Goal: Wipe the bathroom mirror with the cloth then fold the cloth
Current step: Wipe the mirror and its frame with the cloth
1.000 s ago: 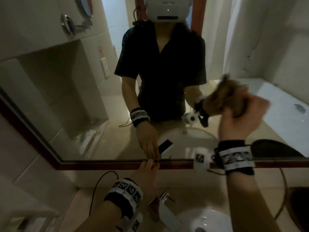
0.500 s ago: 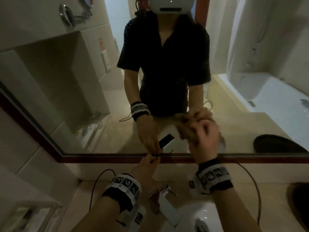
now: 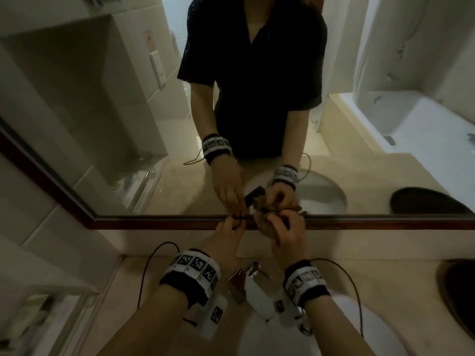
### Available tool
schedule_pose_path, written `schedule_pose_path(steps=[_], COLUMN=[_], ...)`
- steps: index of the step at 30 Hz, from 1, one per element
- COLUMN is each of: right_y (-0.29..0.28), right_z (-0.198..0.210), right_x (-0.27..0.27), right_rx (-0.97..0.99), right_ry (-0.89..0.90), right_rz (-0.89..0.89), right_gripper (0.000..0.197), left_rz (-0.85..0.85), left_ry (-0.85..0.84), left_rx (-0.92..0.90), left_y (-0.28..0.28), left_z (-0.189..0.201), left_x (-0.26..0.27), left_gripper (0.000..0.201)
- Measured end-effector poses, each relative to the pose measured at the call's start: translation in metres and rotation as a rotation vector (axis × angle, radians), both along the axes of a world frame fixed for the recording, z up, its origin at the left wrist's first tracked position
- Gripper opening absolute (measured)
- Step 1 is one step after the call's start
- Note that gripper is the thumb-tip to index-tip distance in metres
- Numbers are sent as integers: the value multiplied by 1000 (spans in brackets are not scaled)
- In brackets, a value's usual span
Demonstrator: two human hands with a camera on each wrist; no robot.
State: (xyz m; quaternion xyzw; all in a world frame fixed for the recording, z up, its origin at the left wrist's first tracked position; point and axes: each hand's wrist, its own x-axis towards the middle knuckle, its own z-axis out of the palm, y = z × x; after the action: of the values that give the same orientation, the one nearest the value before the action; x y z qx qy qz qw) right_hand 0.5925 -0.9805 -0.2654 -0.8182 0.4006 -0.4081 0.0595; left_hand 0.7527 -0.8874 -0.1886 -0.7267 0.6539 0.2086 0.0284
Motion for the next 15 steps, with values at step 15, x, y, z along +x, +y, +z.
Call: schedule_pose_path(steps=[15], right_y=[-47], right_z=[6], right_x=[-130], right_rx=[90], right_ry=[-221], right_rz=[-424], right_gripper=[27], left_rz=[252], left_ry=[-358], left_rx=[-42], left_y=[-16], left_z=[-19], left_x=[-87], left_gripper=[100])
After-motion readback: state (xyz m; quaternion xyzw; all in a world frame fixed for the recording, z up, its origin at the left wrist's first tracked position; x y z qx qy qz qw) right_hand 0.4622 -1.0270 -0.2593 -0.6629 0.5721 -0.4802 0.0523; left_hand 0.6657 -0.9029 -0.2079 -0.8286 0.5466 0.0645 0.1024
